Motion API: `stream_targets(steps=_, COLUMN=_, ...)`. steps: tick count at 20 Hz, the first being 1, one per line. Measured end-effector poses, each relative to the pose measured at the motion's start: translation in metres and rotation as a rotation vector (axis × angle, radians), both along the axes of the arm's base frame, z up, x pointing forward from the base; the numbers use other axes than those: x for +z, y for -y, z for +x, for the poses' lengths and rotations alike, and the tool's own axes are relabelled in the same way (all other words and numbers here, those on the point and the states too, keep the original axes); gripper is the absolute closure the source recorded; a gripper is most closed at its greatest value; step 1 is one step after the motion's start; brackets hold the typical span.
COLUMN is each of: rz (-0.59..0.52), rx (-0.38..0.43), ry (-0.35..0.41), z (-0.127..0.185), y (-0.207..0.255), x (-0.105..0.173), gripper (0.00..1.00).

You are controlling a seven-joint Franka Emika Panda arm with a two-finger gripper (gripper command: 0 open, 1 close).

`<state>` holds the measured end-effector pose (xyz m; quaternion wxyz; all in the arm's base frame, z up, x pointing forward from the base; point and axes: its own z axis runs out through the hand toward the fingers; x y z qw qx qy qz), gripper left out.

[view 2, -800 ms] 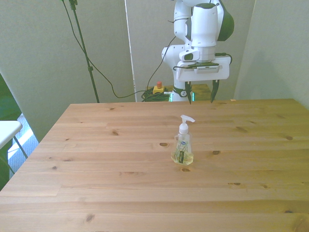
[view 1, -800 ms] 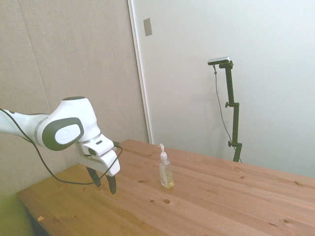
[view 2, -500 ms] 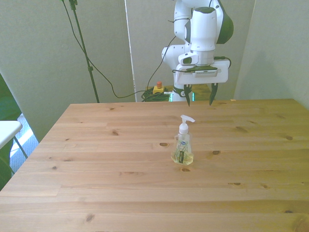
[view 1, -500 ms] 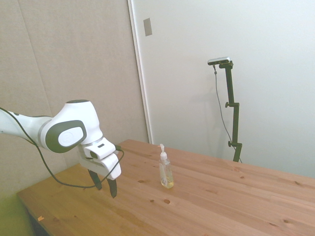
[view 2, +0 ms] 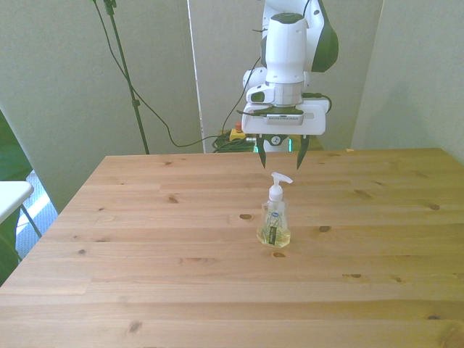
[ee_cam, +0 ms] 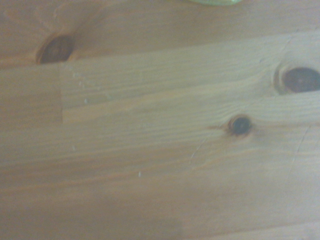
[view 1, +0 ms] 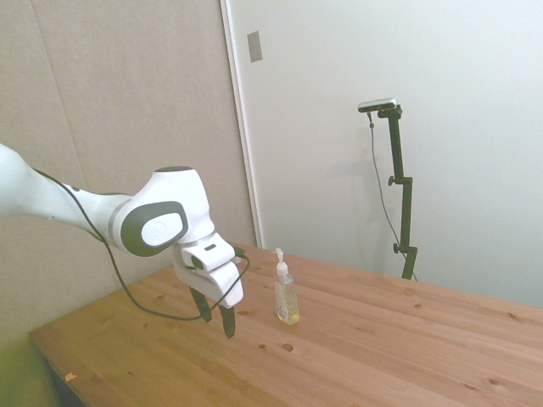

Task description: Knock down the sanitizer

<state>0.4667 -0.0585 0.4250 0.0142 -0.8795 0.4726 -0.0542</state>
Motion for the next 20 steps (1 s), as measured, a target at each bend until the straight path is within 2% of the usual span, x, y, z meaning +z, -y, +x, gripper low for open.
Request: stream_targets(steps=20, rz=0.003, rx=-0.058, ry=-0.017, z=0.103, y=0.013, x=-0.002, gripper=1.00)
